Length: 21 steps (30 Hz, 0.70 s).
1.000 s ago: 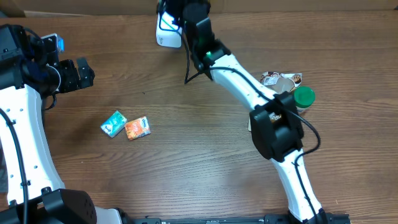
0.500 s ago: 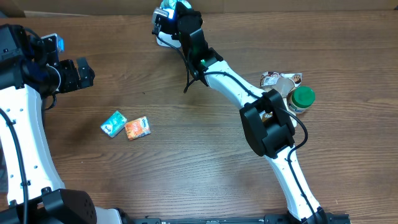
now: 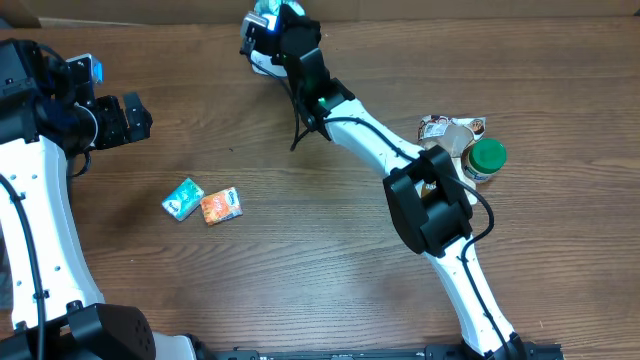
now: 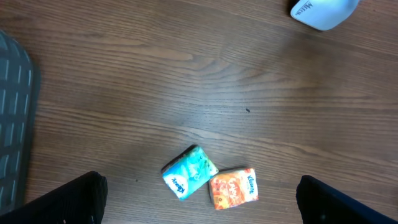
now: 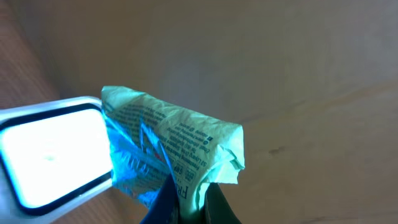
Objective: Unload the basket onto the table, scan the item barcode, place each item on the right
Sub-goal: 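Hold the wipes pack in front of the white scanner, then carry the wipes pack right and drop it near the bread bag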
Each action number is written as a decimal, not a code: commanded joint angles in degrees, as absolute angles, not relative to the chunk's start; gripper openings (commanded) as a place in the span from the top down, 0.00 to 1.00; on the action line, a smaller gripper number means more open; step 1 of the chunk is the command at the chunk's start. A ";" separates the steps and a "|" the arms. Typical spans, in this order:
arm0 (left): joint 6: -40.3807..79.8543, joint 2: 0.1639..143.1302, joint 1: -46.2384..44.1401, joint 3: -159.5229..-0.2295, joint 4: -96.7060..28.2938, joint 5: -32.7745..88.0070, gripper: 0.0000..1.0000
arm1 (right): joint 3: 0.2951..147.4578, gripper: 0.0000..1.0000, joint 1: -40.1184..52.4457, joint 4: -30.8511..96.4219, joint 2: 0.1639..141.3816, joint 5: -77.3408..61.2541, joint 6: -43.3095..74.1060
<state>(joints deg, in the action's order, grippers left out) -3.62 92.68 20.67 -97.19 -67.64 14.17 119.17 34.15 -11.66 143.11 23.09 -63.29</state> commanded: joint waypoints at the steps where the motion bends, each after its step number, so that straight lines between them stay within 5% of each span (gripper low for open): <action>1: -5.17 92.25 20.56 -97.12 -67.44 14.44 0.00 | 120.07 0.96 35.11 -7.55 132.57 24.43 -53.30; 14: -5.17 92.25 20.56 -97.12 -67.44 14.44 0.00 | 120.07 0.96 29.52 48.23 107.13 6.72 11.44; 21: -5.17 92.25 20.56 -97.12 -67.44 14.44 0.00 | 117.16 0.96 22.13 71.59 107.31 -3.11 19.11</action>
<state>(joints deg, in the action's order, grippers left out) -3.62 92.68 20.67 -97.17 -67.66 14.17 119.74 23.09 69.10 104.73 2.28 11.90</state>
